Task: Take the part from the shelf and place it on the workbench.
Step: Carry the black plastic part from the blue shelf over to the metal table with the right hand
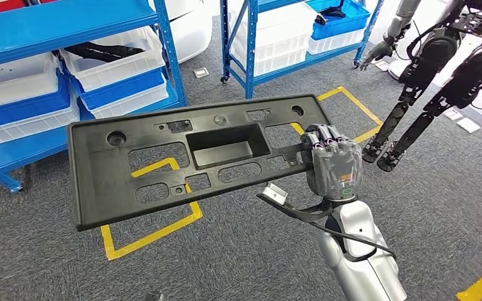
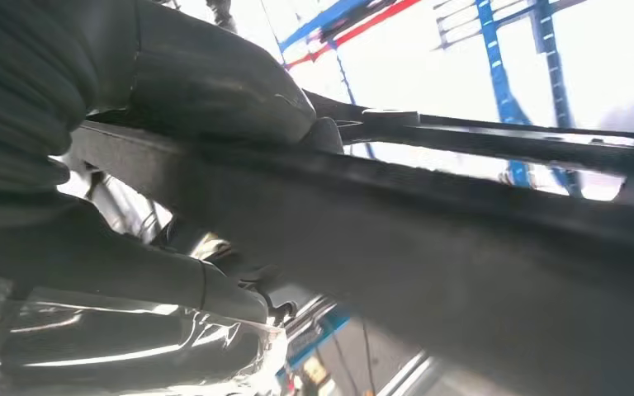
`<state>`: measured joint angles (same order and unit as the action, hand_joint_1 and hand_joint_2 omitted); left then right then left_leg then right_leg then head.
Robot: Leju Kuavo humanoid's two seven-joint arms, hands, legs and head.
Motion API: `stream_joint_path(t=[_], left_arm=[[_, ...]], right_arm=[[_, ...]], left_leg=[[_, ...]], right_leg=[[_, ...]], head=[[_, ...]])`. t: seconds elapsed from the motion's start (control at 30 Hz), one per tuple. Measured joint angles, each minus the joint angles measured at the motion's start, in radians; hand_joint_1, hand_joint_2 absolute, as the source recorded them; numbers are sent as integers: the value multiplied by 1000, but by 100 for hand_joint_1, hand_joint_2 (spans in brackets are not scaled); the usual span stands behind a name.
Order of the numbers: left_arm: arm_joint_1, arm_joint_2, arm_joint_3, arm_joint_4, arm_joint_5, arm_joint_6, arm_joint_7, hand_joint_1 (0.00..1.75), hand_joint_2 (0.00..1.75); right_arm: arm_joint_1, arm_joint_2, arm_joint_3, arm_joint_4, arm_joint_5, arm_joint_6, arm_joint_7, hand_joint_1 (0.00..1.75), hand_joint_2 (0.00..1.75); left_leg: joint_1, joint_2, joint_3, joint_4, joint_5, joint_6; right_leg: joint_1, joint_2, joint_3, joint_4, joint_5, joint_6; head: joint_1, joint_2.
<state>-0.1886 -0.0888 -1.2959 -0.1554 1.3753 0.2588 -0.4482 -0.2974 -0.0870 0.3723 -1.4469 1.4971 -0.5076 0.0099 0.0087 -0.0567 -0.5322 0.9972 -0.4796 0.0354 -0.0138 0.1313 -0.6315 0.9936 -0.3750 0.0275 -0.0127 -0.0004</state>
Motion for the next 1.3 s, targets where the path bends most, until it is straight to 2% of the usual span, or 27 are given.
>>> stream_joint_path(t=[0.07,0.13,0.2,0.23,0.27,0.3,0.33,0.37,0.4,0.43,0.5,0.53,0.57,0.63,0.67,0.7,0.73,0.77,0.8,0.87,0.9,1.07,1.1,1.13,1.2,1.27,1.3], left_arm=[[-1,-1,0,0,0,-12,9,0,0],[1,-1,0,0,0,-18,18,0,0],[3,0,0,0,1,-21,22,0,0],[3,0,0,0,1,-23,23,0,0],[2,0,0,0,2,-23,24,0,0],[2,0,0,0,2,-22,25,0,0],[1,1,0,0,2,-20,25,0,0],[0,2,0,0,3,-17,23,0,0],[0,4,0,0,3,-13,21,0,0],[-1,6,0,0,4,-8,18,0,0],[-1,8,0,1,6,3,15,0,0],[-2,9,1,1,8,8,15,0,0],[-1,9,1,1,11,12,14,0,0],[2,10,2,0,16,17,14,0,0],[5,11,3,0,17,18,14,0,0],[7,12,3,0,18,18,14,0,0],[9,13,4,0,19,18,14,0,0],[10,14,4,0,19,18,14,0,0],[11,15,5,0,19,18,14,0,0],[11,18,8,1,20,18,12,0,0],[11,19,8,1,21,18,11,0,0],[11,21,10,1,24,18,10,0,0],[12,21,10,1,25,18,9,0,0],[12,21,12,1,27,18,5,0,0],[13,21,19,0,33,19,-5,0,0],[16,20,24,0,37,24,-17,0,0],[18,20,26,0,38,26,-22,0,0]], right_arm=[[7,-5,-9,-5,29,-2,7,175,175],[9,-9,-15,-4,42,-4,10,175,175],[12,-12,-18,0,47,-4,10,175,175],[13,-13,-20,3,48,-4,11,175,175],[14,-14,-22,4,48,-5,11,175,175],[14,-15,-24,6,49,-5,11,175,175],[14,-16,-26,6,49,-6,11,175,175],[12,-16,-28,7,51,-7,11,175,175],[11,-15,-30,9,52,-9,11,175,175],[9,-15,-31,11,55,-12,11,175,175],[7,-15,-31,21,61,-20,10,175,175],[4,-15,-31,27,62,-25,10,175,175],[-3,-14,-29,35,63,-29,10,175,175],[-25,-9,-22,56,62,-37,9,175,175],[-37,-5,-17,68,61,-40,9,175,175],[-45,-2,-13,80,60,-42,8,175,175],[-49,0,-9,89,59,-43,7,175,175],[-52,1,-7,97,58,-44,7,175,175],[-56,2,-6,104,59,-44,7,175,175],[-65,5,-2,114,60,-46,8,175,175],[-67,7,-1,116,61,-47,9,175,175],[-72,9,1,120,61,-49,10,175,175],[-74,10,2,123,62,-50,10,175,175],[-82,13,7,132,63,-54,12,175,175],[-106,18,22,158,63,-65,15,175,175],[-127,24,35,184,61,-72,16,175,175],[-131,27,40,194,59,-72,16,175,175]], left_leg=[[2,26,1,-16,19,9],[2,57,-4,-22,28,13],[2,90,-9,-22,30,13],[2,105,-11,-21,31,12],[3,120,-12,-20,31,9],[4,133,-13,-19,30,6],[3,145,-12,-15,28,0],[1,156,-13,-11,24,-7],[-3,165,-12,-7,20,-15],[-7,174,-11,-4,17,-21],[-4,187,-11,-1,12,-29],[2,174,-13,6,4,-34],[7,147,-23,30,-16,-38],[11,81,-71,139,-84,-43],[10,64,-107,213,-119,-42],[10,57,-137,273,-140,-40],[10,55,-154,302,-141,-36],[10,53,-152,290,-122,-32],[10,47,-131,240,-89,-27],[12,12,-68,108,-20,-17],[12,-5,-47,66,-2,-14],[12,-42,-31,30,3,-12],[11,-44,-31,26,3,-13],[8,-33,-30,19,7,-10],[2,11,-30,8,20,1],[-2,54,-32,1,28,10],[-4,69,-33,2,28,11]], right_leg=[[1,-42,-27,39,-19,3],[0,-100,-81,156,-82,-2],[-5,-118,-127,273,-133,5],[-9,-121,-126,288,-138,13],[-13,-127,-101,258,-128,23],[-18,-141,-57,192,-110,34],[-22,-168,-11,118,-95,41],[-21,-194,28,56,-82,43],[-20,-210,48,21,-76,38],[-18,-216,53,10,-76,29],[-21,-189,49,13,-70,13],[-22,-177,46,13,-68,8],[-23,-164,44,13,-64,1],[-21,-140,38,13,-58,-11],[-18,-125,35,13,-56,-16],[-16,-111,34,13,-55,-18],[-13,-97,33,13,-54,-19],[-12,-83,32,13,-53,-20],[-11,-70,32,13,-52,-20],[-12,-48,33,13,-50,-19],[-13,-42,32,13,-49,-18],[-12,-35,30,15,-47,-15],[-9,-31,29,15,-46,-13],[-6,-21,21,14,-42,-6],[-2,-55,-17,62,-63,3],[-1,-109,-83,190,-121,4],[-2,-116,-112,255,-146,5]], head=[[2,0],[7,0],[9,0],[9,0],[9,0],[9,0],[10,0],[11,0],[11,0],[9,0],[3,0],[2,0],[2,0],[-1,0],[-3,0],[-4,0],[-4,0],[-4,0],[-4,0],[-4,0],[-4,0],[-3,0],[-3,0],[-3,0],[2,0],[7,0],[8,0]])
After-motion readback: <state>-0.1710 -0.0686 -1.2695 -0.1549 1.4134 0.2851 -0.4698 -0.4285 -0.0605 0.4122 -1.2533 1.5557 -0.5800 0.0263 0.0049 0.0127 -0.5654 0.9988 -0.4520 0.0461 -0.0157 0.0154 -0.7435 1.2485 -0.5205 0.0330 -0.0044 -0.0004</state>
